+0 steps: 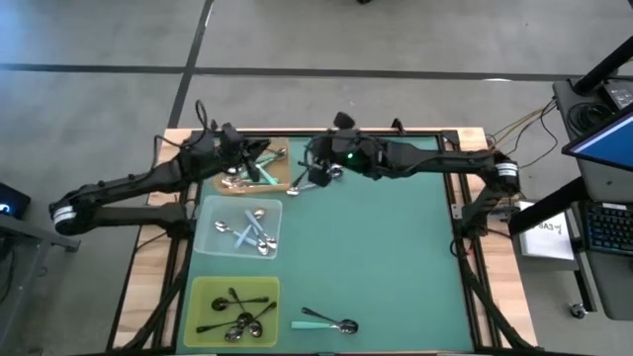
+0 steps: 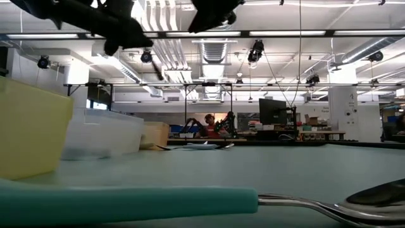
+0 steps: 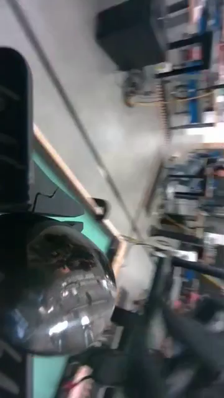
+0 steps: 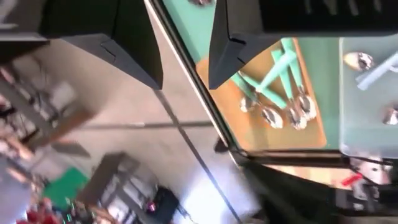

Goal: Sort silverware by color (type)
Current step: Put the black spoon into the yellow bin

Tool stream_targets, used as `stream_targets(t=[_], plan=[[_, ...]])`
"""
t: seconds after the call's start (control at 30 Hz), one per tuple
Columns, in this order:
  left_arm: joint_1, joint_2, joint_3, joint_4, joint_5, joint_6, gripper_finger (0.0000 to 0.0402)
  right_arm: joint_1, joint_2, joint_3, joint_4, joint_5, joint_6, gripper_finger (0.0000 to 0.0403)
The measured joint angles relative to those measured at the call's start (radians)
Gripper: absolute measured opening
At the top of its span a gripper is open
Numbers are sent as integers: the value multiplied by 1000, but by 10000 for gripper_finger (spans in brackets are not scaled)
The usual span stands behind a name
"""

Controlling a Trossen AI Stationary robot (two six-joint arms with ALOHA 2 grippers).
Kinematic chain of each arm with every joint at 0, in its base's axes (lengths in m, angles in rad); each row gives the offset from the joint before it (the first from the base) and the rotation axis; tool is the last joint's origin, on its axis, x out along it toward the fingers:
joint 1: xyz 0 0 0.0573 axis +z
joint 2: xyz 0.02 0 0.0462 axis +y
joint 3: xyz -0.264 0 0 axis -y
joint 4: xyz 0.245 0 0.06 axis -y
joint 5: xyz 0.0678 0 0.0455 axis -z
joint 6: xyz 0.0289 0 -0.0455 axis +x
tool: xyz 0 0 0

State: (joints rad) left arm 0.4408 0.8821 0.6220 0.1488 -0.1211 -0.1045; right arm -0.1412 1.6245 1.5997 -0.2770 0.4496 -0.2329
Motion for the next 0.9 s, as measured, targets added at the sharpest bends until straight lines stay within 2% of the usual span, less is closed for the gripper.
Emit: stream_targets(t=[0.07,0.13,0.3,0.47,0.6,0.73,0.9], plan=[[0,-53,7,-154,6,-33,1,-4,-21,0,-66,5,56,126],[-1,-97,28,-336,70,-83,1,-5,-29,1,-130,6,130,128],[-7,-190,114,-764,374,-187,0,-1,-22,0,-286,-8,303,122],[-47,-259,140,-995,647,-243,0,-3,10,0,-350,-2,418,108],[-148,-291,109,-1061,745,-311,0,4,51,-1,-354,-39,494,97],[-313,-302,54,-1029,775,-383,0,7,98,-1,-354,-125,561,89],[-566,-253,-15,-845,761,-442,0,26,166,-1,-354,-293,631,82]])
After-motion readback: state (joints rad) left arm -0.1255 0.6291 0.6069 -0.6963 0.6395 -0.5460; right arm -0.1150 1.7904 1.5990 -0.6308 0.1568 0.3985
